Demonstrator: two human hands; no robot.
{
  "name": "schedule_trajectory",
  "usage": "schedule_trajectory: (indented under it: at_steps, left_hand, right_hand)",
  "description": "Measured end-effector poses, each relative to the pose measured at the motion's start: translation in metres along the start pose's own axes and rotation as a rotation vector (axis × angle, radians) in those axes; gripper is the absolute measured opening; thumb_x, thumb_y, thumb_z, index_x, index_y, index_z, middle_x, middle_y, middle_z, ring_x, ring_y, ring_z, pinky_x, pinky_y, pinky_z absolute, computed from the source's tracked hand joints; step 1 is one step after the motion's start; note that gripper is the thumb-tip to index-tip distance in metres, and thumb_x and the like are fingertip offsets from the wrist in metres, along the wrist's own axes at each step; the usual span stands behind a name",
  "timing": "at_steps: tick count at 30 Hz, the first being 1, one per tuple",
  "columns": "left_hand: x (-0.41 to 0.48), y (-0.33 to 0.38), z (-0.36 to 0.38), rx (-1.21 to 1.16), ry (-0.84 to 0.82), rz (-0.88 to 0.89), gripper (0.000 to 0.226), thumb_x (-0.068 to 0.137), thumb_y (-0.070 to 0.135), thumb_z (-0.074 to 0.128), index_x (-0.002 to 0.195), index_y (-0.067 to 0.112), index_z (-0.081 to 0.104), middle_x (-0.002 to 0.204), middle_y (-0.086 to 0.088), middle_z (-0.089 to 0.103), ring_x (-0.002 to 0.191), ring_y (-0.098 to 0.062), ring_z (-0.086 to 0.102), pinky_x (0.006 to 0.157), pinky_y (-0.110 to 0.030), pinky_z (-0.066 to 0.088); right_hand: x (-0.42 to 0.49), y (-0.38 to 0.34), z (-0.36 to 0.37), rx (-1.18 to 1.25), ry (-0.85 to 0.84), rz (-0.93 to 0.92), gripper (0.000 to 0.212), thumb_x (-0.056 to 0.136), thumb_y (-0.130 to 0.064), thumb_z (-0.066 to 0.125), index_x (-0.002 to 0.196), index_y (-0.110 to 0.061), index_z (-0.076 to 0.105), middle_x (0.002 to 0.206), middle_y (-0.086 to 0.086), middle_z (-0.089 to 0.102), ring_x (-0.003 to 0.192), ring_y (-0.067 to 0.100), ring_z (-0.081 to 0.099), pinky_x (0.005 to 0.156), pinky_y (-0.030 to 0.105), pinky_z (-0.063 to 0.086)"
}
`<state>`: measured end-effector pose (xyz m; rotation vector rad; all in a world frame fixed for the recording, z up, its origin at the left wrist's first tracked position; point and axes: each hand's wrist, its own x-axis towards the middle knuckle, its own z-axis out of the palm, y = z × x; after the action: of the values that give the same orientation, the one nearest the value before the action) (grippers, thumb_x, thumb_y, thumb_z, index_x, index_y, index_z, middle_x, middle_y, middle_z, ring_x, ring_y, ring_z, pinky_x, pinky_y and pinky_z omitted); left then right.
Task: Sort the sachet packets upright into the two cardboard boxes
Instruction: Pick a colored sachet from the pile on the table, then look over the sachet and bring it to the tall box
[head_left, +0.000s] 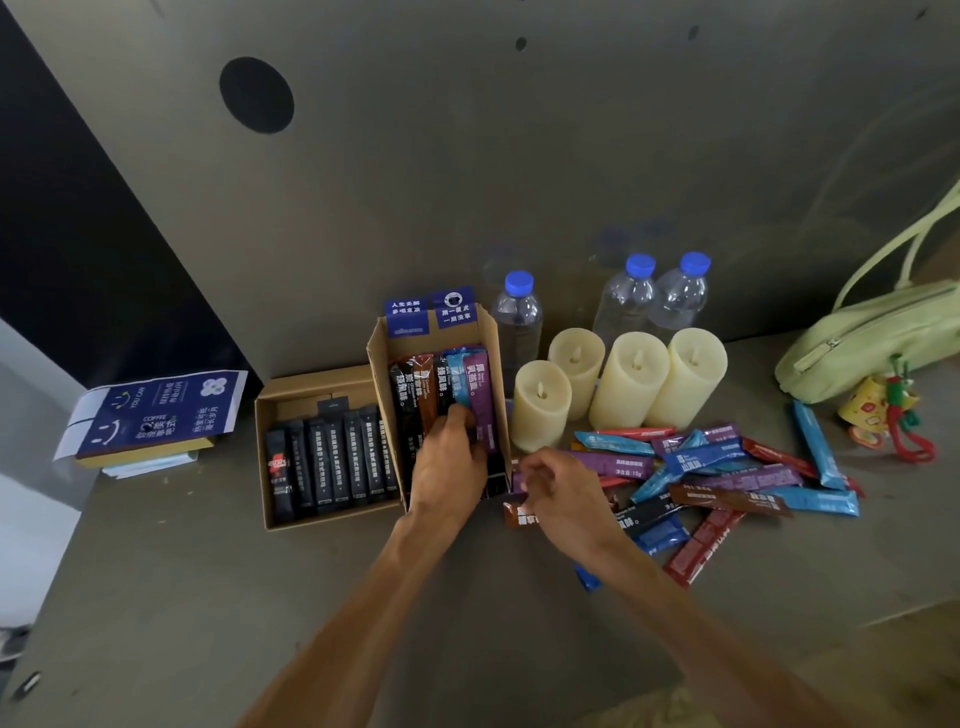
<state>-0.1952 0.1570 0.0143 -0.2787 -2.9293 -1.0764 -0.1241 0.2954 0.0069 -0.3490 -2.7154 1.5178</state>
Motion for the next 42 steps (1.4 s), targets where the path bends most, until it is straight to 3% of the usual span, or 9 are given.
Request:
schedule_trajectory:
  at_steps: [5, 9, 18, 23, 28, 32, 36, 40, 42]
  left_hand:
    - [-0.033, 0.009, -0.009, -0.036, 0.053, 0.032, 0.022, 0.09, 0.014, 0.063, 0.106, 0.023, 0.051, 0.1, 0.005, 0.061, 0.083, -0.01, 0.063, 0.069, -0.03, 0.056]
    - [-0.068, 0.025, 0.002, -0.077, 0.012, 0.084, 0.017, 0.09, 0.017, 0.065, 0.102, 0.024, 0.055, 0.09, 0.011, 0.057, 0.072, 0.0, 0.055, 0.058, -0.01, 0.037]
    - [-0.101, 0.052, 0.069, 0.094, -0.348, 0.136, 0.014, 0.09, 0.038, 0.063, 0.097, 0.03, 0.054, 0.103, 0.013, 0.057, 0.088, -0.012, 0.062, 0.077, -0.039, 0.055]
    - [-0.104, 0.058, 0.087, 0.188, -0.39, 0.137, 0.024, 0.09, 0.038, 0.065, 0.108, 0.026, 0.055, 0.117, 0.007, 0.052, 0.099, -0.016, 0.061, 0.08, -0.035, 0.052]
    - [-0.102, 0.06, 0.084, 0.228, -0.339, 0.172, 0.023, 0.087, 0.033, 0.069, 0.106, 0.024, 0.059, 0.112, 0.005, 0.054, 0.103, -0.014, 0.056, 0.093, -0.032, 0.046]
    - [-0.099, 0.06, 0.07, -0.012, -0.352, 0.11, 0.015, 0.089, 0.021, 0.067, 0.096, 0.027, 0.056, 0.096, 0.011, 0.061, 0.084, -0.005, 0.059, 0.068, -0.016, 0.042]
    - [-0.09, 0.062, 0.05, -0.185, -0.34, 0.069, 0.016, 0.087, 0.022, 0.071, 0.096, 0.034, 0.063, 0.091, 0.016, 0.065, 0.082, -0.001, 0.062, 0.066, -0.009, 0.042]
    - [-0.078, 0.057, 0.028, -0.482, -0.409, -0.018, 0.02, 0.088, 0.009, 0.069, 0.097, 0.026, 0.067, 0.079, 0.001, 0.074, 0.075, -0.015, 0.072, 0.077, -0.033, 0.059]
    - [-0.075, 0.055, 0.019, -0.567, -0.394, -0.042, 0.015, 0.091, 0.007, 0.067, 0.099, 0.02, 0.066, 0.08, -0.003, 0.074, 0.072, -0.016, 0.073, 0.072, -0.031, 0.059]
  right_hand:
    - [-0.031, 0.017, -0.031, 0.027, 0.0, 0.054, 0.014, 0.1, -0.012, 0.053, 0.094, -0.017, 0.064, 0.081, -0.007, 0.066, 0.067, 0.004, 0.066, 0.061, 0.014, 0.05]
    - [-0.057, 0.046, -0.066, 0.026, 0.086, 0.134, 0.015, 0.098, -0.008, 0.055, 0.09, -0.015, 0.065, 0.081, -0.005, 0.067, 0.06, -0.002, 0.065, 0.056, 0.01, 0.048]
    - [-0.1, 0.102, -0.114, -0.01, 0.217, 0.328, 0.015, 0.097, -0.012, 0.059, 0.092, -0.023, 0.068, 0.084, -0.007, 0.071, 0.057, 0.006, 0.069, 0.057, 0.014, 0.05]
    - [-0.106, 0.107, -0.118, -0.01, 0.214, 0.349, 0.015, 0.098, -0.012, 0.058, 0.091, -0.022, 0.067, 0.086, -0.005, 0.069, 0.057, 0.006, 0.068, 0.053, 0.012, 0.048]
    - [-0.101, 0.103, -0.12, -0.042, 0.183, 0.307, 0.018, 0.098, -0.012, 0.058, 0.092, -0.027, 0.065, 0.089, -0.009, 0.068, 0.069, 0.003, 0.066, 0.055, 0.008, 0.046]
    - [-0.093, 0.1, -0.119, -0.248, 0.154, 0.17, 0.029, 0.093, -0.014, 0.065, 0.117, -0.03, 0.063, 0.114, -0.012, 0.059, 0.09, 0.002, 0.061, 0.068, 0.003, 0.041]
    - [-0.084, 0.096, -0.117, -0.381, -0.075, 0.064, 0.068, 0.085, -0.036, 0.075, 0.145, -0.033, 0.042, 0.144, -0.013, 0.042, 0.126, 0.006, 0.047, 0.099, 0.02, 0.037]
    - [-0.078, 0.086, -0.107, -0.472, -0.027, -0.042, 0.043, 0.086, -0.04, 0.074, 0.123, -0.031, 0.055, 0.118, -0.019, 0.053, 0.093, -0.003, 0.055, 0.075, 0.011, 0.04]
    - [-0.077, 0.081, -0.102, -0.402, 0.026, -0.083, 0.021, 0.09, -0.035, 0.071, 0.107, -0.032, 0.06, 0.097, -0.024, 0.053, 0.079, -0.004, 0.054, 0.063, 0.01, 0.038]
